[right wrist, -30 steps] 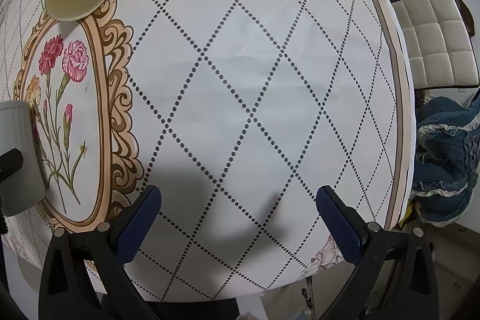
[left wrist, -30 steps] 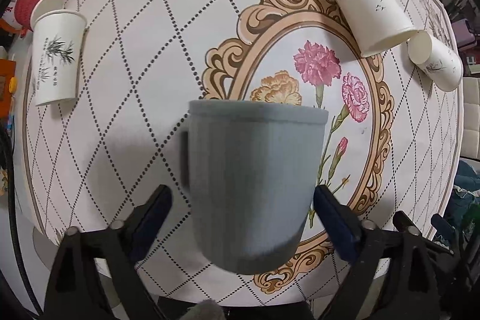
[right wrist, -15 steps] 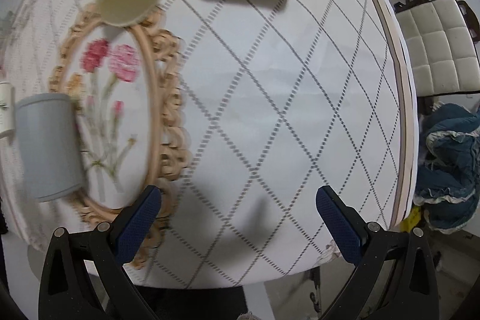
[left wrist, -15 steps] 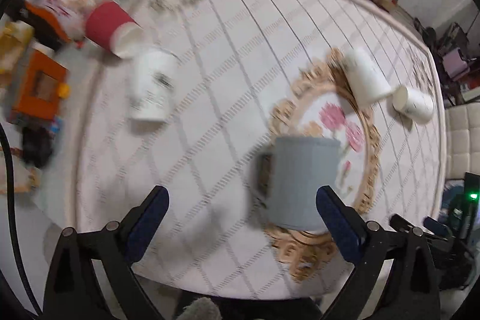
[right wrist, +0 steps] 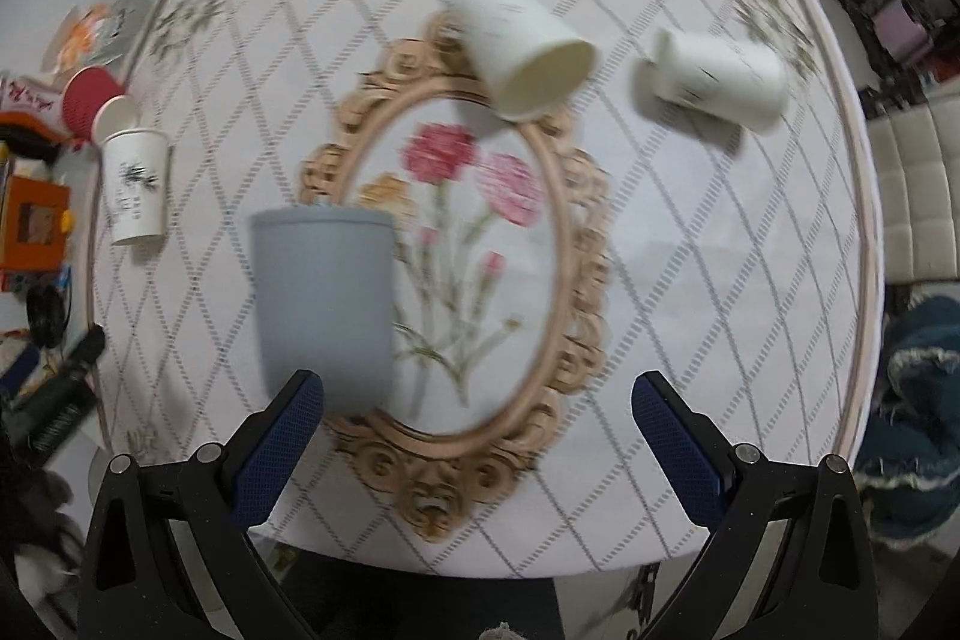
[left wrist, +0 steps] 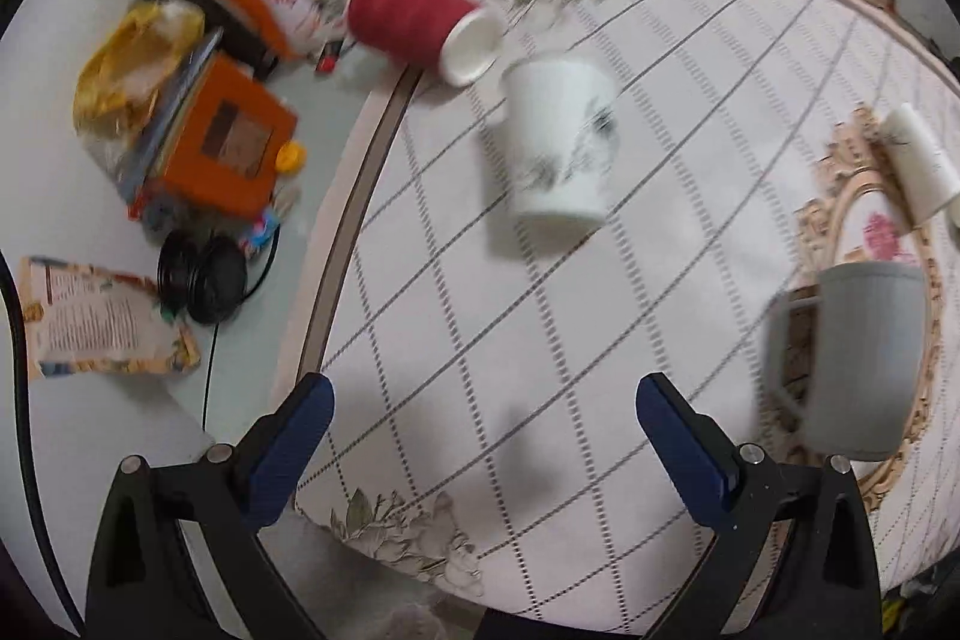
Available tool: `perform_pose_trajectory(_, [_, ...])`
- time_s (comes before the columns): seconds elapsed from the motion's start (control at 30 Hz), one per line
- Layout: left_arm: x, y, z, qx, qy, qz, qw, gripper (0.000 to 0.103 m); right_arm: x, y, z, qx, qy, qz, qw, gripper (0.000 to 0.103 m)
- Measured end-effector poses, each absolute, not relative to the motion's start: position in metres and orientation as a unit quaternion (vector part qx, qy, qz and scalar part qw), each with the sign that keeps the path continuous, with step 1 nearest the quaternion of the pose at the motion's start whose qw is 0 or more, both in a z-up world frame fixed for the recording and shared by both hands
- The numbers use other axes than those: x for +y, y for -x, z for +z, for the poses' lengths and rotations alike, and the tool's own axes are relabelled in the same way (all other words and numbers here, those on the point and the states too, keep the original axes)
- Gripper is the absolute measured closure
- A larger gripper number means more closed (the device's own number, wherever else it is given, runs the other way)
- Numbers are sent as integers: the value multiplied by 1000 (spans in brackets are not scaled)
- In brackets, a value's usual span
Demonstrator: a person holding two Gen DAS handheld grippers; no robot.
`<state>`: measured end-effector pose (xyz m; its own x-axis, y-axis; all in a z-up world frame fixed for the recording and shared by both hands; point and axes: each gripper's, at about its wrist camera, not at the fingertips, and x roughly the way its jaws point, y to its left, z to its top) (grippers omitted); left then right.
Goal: Flip cup upright
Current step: 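Pass the grey mug from the left gripper into the right gripper, then lower the upright grey mug onto the flower medallion with the right gripper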
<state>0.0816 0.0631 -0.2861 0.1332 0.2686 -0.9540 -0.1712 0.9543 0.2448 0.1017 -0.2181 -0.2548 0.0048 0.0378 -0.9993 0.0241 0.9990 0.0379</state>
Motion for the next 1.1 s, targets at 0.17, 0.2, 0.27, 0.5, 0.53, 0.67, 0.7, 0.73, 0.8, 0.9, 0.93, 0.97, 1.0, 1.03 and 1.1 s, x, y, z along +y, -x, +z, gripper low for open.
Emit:
perform_pose_trajectory(0.17, [82,-73,-302,654,-28,156,740,0,-182,-124,-262,707,-4,25,707,4])
perform_pose_trajectory(0.2, [85,-71,-305,657,-25,156,737,0,-177,-125,-263,709,-3,29,705,6])
perform_pose_trajectory(0.27, [89,-69,-311,666,-24,161,728,0,-166,-131,-270,715,-1,35,699,6])
perform_pose_trajectory(0.5, [92,-70,-339,705,-26,164,690,0,-143,-155,-302,744,-15,45,666,11])
perform_pose_trajectory(0.53, [91,-71,-342,708,-28,161,687,0,-141,-157,-306,748,-15,44,662,13])
perform_pose_trajectory(0.67, [88,-74,-350,717,-34,149,680,0,-136,-165,-325,765,-6,34,643,22])
perform_pose_trajectory(0.7, [87,-75,-352,718,-35,145,680,0,-135,-165,-325,766,-6,31,642,22])
perform_pose_trajectory(0.73, [86,-75,-353,720,-37,141,679,0,-135,-166,-326,767,-7,31,641,22])
perform_pose_trajectory(0.8, [85,-76,-355,722,-38,136,677,0,-136,-165,-327,767,-10,32,641,22])
perform_pose_trajectory(0.9, [83,-79,-356,725,-39,129,676,0,-138,-164,-327,764,-16,35,645,22])
perform_pose_trajectory(0.93, [82,-80,-355,725,-39,125,676,0,-139,-163,-326,762,-18,36,646,22])
perform_pose_trajectory(0.97, [81,-80,-354,725,-39,123,677,0,-143,-164,-326,761,-21,36,647,22])
perform_pose_trajectory(1.0, [79,-81,-353,725,-39,120,677,0,-144,-163,-325,758,-25,37,651,23])
perform_pose_trajectory(1.03, [78,-82,-352,725,-39,117,677,0,-146,-161,-322,752,-31,39,657,23])
perform_pose_trajectory(1.1, [76,-83,-350,726,-38,110,677,0,-151,-155,-313,738,-40,43,672,23])
